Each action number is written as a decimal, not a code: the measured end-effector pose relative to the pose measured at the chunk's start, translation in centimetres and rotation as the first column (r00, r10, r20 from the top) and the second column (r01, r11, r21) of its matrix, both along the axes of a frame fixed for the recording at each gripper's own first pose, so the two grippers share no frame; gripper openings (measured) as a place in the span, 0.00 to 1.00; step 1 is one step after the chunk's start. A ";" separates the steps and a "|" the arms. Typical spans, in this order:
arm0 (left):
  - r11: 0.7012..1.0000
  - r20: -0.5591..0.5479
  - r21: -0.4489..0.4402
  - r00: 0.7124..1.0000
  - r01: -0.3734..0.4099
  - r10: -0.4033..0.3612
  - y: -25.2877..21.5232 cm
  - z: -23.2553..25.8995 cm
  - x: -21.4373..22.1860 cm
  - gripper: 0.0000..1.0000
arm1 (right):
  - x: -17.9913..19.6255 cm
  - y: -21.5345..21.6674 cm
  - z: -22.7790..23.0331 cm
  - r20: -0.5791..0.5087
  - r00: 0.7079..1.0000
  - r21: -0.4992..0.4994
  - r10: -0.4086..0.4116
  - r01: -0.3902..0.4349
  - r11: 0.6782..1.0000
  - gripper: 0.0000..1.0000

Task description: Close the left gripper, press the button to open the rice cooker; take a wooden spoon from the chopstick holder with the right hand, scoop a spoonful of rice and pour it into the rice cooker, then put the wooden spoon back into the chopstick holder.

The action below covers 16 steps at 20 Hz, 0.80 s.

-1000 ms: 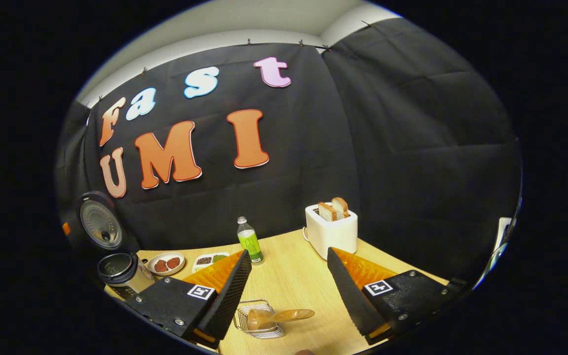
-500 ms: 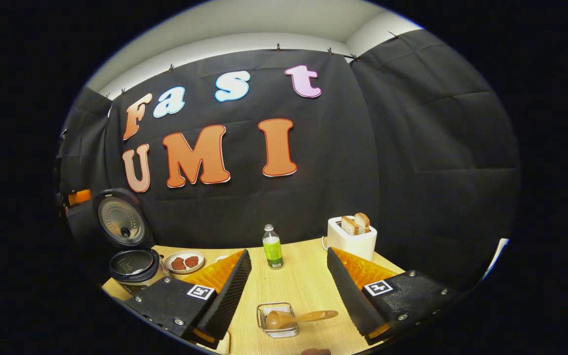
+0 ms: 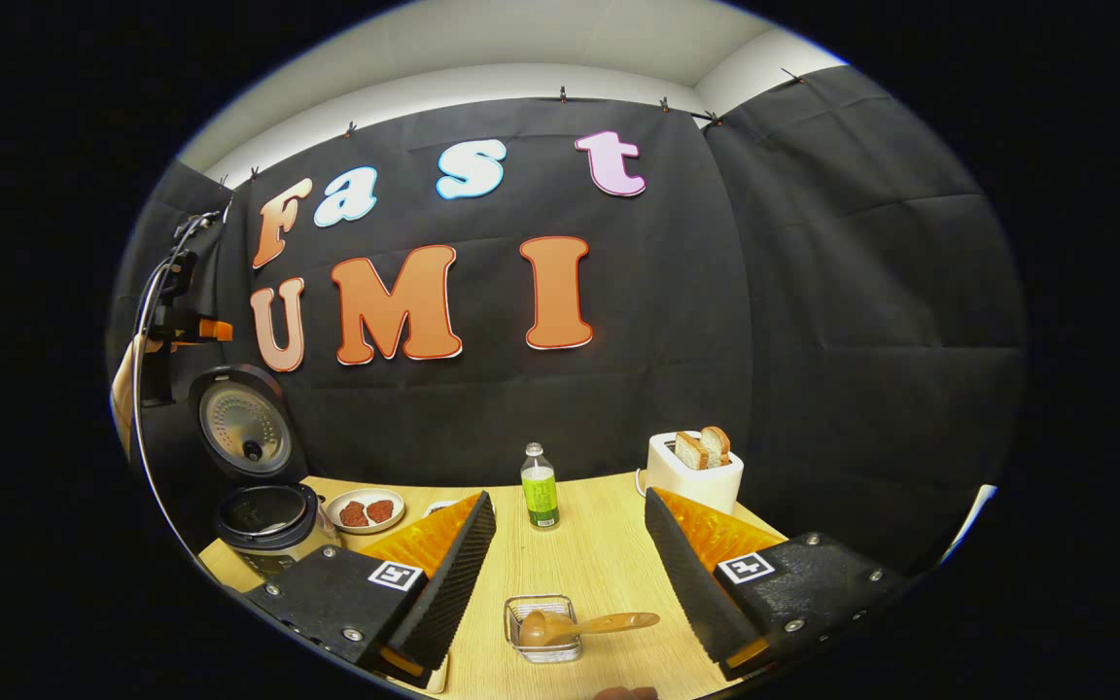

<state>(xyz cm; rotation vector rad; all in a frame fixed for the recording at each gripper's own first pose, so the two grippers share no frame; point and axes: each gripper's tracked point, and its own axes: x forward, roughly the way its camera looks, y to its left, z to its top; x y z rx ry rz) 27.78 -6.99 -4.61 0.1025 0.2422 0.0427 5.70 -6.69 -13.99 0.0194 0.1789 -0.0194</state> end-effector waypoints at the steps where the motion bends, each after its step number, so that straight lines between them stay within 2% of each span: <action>1: 1.000 -0.017 0.002 1.000 -0.002 0.002 0.0 -0.7 0.7 0.97 | -0.1 -0.2 -0.1 -0.002 1.000 0.003 -0.001 0.001 1.000 0.95; 5: 1.000 -0.109 0.003 0.994 -0.022 0.022 0.5 -4.6 2.0 1.00 | -0.2 -0.4 -0.4 -0.011 1.000 0.008 -0.002 0.002 1.000 0.95; 7: 0.999 -0.108 -0.019 0.994 -0.028 0.026 0.7 -4.8 2.1 0.95 | -0.2 -0.3 -0.5 -0.015 1.000 0.007 0.003 -0.003 1.000 0.95; 8: 0.999 -0.117 -0.046 0.993 -0.024 0.018 0.4 -5.2 1.7 1.00 | -0.2 -0.1 -0.5 -0.015 1.000 0.009 0.008 -0.007 1.000 0.95; 10: 0.994 -0.148 -0.108 0.989 0.004 -0.020 -0.5 -5.7 0.4 1.00 | -0.3 0.2 -0.3 -0.013 1.000 0.025 0.014 -0.014 1.000 0.95; 11: 0.991 -0.157 -0.133 0.987 0.012 -0.033 -0.8 -5.9 -0.5 0.95 | -0.4 0.3 -0.2 -0.011 1.000 0.034 0.017 -0.016 0.999 0.95; 12: 0.988 -0.163 -0.152 0.985 0.022 -0.048 -1.0 -6.1 -1.1 0.95 | -0.5 0.5 -0.2 -0.010 1.000 0.042 0.022 -0.022 0.999 0.95; 14: 0.984 -0.166 -0.174 0.983 0.046 -0.075 -1.8 -6.5 -2.7 0.96 | -0.9 1.2 -0.1 -0.013 0.999 0.044 0.035 -0.035 0.998 0.95; 15: 0.982 -0.168 -0.180 0.982 0.060 -0.091 -2.2 -6.8 -3.6 1.00 | -1.3 1.4 0.1 -0.012 0.999 0.041 0.040 -0.040 0.998 0.95; 16: 0.980 -0.176 -0.182 0.978 0.076 -0.109 -2.6 -7.4 -4.5 0.96 | -1.7 1.5 0.3 -0.009 0.999 0.036 0.043 -0.043 0.998 0.95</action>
